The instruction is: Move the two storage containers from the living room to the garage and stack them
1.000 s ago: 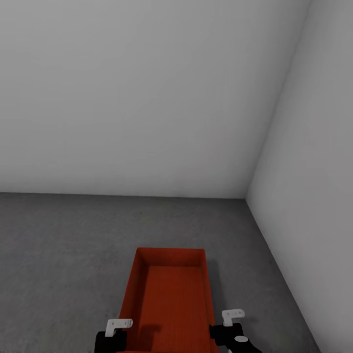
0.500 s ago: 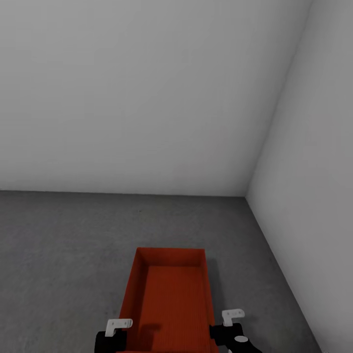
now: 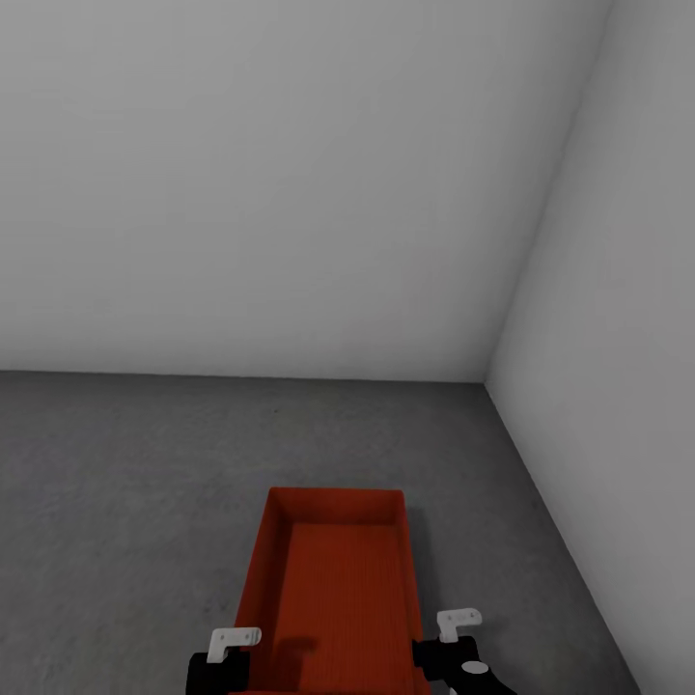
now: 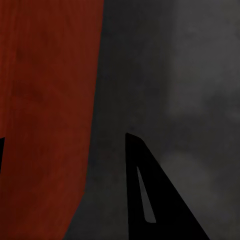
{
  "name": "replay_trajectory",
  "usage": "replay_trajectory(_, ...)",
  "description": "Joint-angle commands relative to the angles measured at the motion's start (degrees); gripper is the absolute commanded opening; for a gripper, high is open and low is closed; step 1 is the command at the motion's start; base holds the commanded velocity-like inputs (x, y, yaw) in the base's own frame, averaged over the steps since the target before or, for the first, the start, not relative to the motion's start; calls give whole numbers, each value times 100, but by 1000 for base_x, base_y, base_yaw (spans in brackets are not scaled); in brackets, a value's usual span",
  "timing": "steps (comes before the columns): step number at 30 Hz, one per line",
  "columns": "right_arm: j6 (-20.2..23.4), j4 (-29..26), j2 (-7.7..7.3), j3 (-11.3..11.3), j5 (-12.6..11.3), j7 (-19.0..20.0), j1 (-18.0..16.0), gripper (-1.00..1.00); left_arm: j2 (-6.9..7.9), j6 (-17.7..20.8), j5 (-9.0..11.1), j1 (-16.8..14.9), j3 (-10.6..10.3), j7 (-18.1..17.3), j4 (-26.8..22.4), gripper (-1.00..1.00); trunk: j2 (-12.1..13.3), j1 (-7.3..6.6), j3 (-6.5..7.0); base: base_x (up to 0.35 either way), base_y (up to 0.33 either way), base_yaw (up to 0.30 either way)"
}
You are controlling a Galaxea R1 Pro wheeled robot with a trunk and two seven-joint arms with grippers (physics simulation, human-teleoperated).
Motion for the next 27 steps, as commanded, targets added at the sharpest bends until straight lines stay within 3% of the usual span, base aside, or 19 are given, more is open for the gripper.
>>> replay_trajectory(1,-11,9,-3,29,20,-56,-3,-100,3,-19,-11,-4,26,83,-2,-100,-2,-1,-4,0,0,0)
replay_trajectory(10,-11,9,-3,29,18,-56,-3,-100,2,-20,-11,-4,25,81,-4,-100,-2,-1,-4,0,0,0)
replay_trajectory(15,-11,9,-3,29,18,-56,-3,-100,2,-20,-11,-4,25,83,-3,-100,-202,109,-94,0,0,0)
replay_trajectory(27,-11,9,-3,29,19,-56,-3,-100,3,-17,-11,-4,28,84,-2,-100,-363,197,-166,0,0,0)
